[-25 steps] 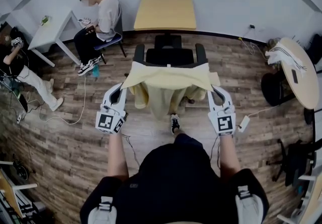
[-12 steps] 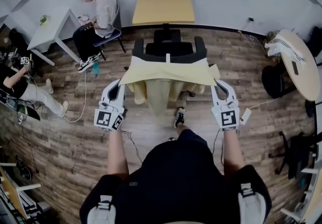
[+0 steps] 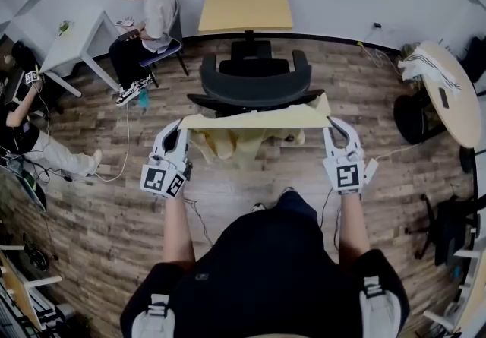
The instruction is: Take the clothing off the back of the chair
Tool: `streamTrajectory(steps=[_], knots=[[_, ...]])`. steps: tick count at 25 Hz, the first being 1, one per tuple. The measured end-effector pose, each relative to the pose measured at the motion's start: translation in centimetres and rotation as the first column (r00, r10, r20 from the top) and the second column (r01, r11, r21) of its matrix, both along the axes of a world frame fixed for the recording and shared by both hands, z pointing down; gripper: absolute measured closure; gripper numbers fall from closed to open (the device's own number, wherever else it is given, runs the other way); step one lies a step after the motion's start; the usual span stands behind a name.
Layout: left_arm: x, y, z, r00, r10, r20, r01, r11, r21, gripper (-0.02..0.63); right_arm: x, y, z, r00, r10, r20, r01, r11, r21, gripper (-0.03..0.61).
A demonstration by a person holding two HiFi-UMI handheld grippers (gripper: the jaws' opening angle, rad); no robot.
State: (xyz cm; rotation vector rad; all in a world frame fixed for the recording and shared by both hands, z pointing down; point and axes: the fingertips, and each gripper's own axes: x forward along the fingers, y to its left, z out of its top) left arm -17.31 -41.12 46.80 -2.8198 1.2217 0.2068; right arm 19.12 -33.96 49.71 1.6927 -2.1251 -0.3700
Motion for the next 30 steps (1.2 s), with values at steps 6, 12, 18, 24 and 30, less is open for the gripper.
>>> streamTrajectory(steps=[6,12,18,24,30], knots=[[1.1,1.5,1.3,1.000,-0.010,0.025,0.011,1.000,-0.021,0.609,1.1,1.1,1.6,1.000,0.016,-0.014,-0.017,1.000,-0.014,0.577],[0.6,2.5,1.2,0.999,-0.028,0.027,0.029,0.999,-0.037,0.609,0.7,2.0,2.0,1.000,0.014,0.001,-0.014,1.000,-0.022,0.577],[1.1,5.3,1.4,0.999,-0.039,0.029,0.040,0.998,-0.041,0.609,1.1,4.8,2.1,1.000,0.003,0.011,-0.003,1.000,-0.026,0.577],[1.9,8.8,1.3,0.998,-0.059,0.022,0.060,0.997,-0.043,0.609,2.0,7.8,1.3,1.000,-0.003,0.030,0.003,1.000,-0.016,0.577],[2.5,12.4,0.5,0.997,-0.072,0.026,0.073,0.997,-0.035,0.609,2.6,11.0,0.5,0.998,-0.031,0.047,0.030,0.999,0.012,0.577]])
